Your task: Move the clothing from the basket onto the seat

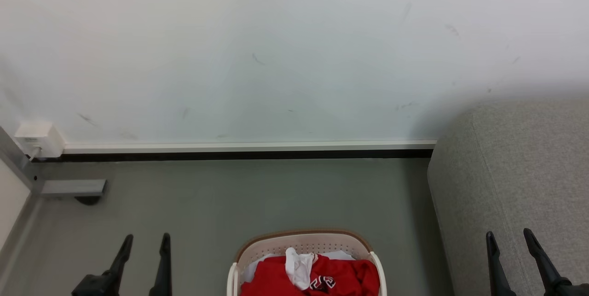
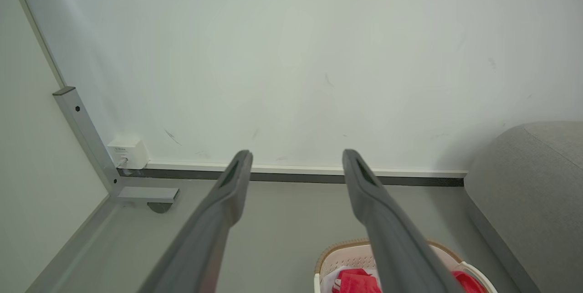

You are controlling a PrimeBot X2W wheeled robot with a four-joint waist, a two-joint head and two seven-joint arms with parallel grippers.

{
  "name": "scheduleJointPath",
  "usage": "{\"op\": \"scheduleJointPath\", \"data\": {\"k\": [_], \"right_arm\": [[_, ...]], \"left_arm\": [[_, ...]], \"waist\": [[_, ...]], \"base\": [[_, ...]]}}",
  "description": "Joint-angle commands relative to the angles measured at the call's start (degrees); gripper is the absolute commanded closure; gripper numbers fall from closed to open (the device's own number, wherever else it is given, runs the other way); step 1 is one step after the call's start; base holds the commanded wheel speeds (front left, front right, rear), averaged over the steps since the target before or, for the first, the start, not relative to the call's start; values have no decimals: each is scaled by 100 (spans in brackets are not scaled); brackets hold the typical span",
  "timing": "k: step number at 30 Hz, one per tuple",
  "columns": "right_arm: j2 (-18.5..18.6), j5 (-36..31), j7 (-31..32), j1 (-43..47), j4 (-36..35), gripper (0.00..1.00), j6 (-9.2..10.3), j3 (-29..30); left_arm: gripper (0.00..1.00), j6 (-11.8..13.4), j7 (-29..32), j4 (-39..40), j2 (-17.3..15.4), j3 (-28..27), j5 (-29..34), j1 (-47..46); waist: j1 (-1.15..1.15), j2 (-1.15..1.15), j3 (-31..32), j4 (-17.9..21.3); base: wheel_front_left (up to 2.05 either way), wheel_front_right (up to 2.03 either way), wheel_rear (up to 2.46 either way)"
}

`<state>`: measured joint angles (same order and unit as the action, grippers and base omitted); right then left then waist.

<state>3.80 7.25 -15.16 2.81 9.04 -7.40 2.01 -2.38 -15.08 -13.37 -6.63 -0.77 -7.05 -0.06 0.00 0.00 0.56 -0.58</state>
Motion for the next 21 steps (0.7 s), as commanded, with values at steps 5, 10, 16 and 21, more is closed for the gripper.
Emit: {"op": "scheduleJointPath", "data": {"k": [5, 10, 16, 21], "right_arm": [[30, 95, -1, 34, 40, 0, -16, 21], [44, 116, 0, 21, 67, 0, -16, 10], [61, 117, 0, 21, 45, 0, -16, -16], [88, 132, 0, -29, -3, 0, -16, -35]], "left_arm": [[0, -108, -14, -52, 52, -130, 65, -13], [0, -167, -14, -66, 100, -205, 136, -23], [0, -220, -14, -64, 132, -272, 208, -21], [0, -269, -13, -99, 157, -275, 233, -61]], "waist": [[0, 0, -8, 19], [0, 0, 4, 38], [0, 0, 8, 81], [0, 0, -50, 142]], "base": [[0, 0, 0], [0, 0, 0], [0, 0, 0], [0, 0, 0]]}}
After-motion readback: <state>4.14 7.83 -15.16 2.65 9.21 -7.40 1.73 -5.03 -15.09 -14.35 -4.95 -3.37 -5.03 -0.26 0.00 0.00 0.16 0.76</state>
